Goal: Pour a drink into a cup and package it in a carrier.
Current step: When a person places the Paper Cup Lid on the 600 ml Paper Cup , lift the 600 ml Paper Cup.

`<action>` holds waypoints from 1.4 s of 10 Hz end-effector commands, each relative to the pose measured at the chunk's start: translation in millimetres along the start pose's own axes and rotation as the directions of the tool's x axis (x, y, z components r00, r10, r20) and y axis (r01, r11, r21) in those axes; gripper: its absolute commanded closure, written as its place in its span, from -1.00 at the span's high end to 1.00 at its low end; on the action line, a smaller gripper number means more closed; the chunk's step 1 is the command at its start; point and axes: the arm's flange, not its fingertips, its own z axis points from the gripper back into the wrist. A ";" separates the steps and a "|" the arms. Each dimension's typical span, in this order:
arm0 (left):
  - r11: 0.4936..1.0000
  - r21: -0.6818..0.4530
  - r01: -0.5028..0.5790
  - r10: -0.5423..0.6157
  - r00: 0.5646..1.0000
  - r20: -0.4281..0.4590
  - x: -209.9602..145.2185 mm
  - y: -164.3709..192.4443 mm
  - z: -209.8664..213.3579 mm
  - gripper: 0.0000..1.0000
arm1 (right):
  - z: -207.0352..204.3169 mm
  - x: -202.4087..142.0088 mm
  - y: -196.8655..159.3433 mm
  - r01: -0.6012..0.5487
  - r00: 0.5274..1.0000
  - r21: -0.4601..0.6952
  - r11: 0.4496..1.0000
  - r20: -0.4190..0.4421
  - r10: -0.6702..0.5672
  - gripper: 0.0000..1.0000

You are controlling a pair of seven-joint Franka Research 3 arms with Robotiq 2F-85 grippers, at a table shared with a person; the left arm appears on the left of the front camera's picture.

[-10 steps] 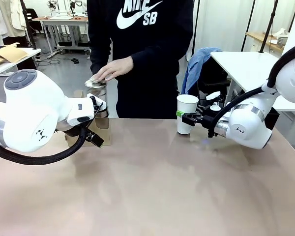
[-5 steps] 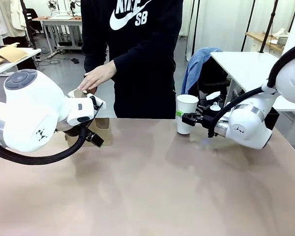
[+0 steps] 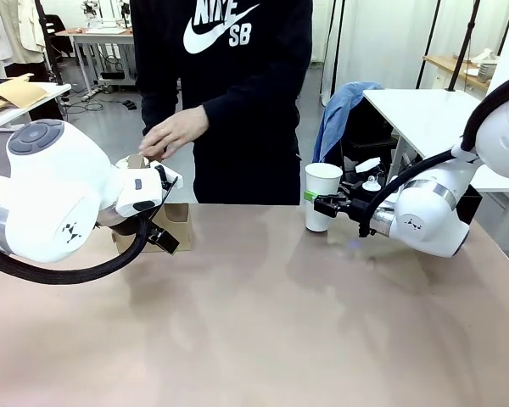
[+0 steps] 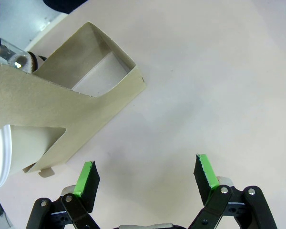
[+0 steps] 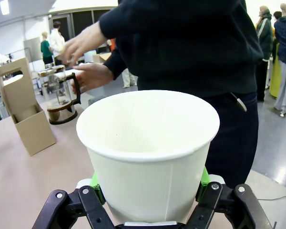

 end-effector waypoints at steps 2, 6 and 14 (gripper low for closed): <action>1.000 -0.002 -0.002 0.002 1.000 0.001 -0.2 0.6 0.3 1.00 | -1.8 3.4 1.3 -0.008 1.000 0.002 1.000 0.002 0.008 0.61; 1.000 -0.002 -0.002 0.002 1.000 0.001 -0.2 0.6 0.3 1.00 | -1.8 3.4 1.3 -0.008 1.000 0.002 1.000 0.002 0.008 0.61; 1.000 -0.002 -0.002 0.002 1.000 0.001 -0.2 0.6 0.3 1.00 | -1.8 3.4 1.3 -0.008 1.000 0.002 1.000 0.002 0.008 0.61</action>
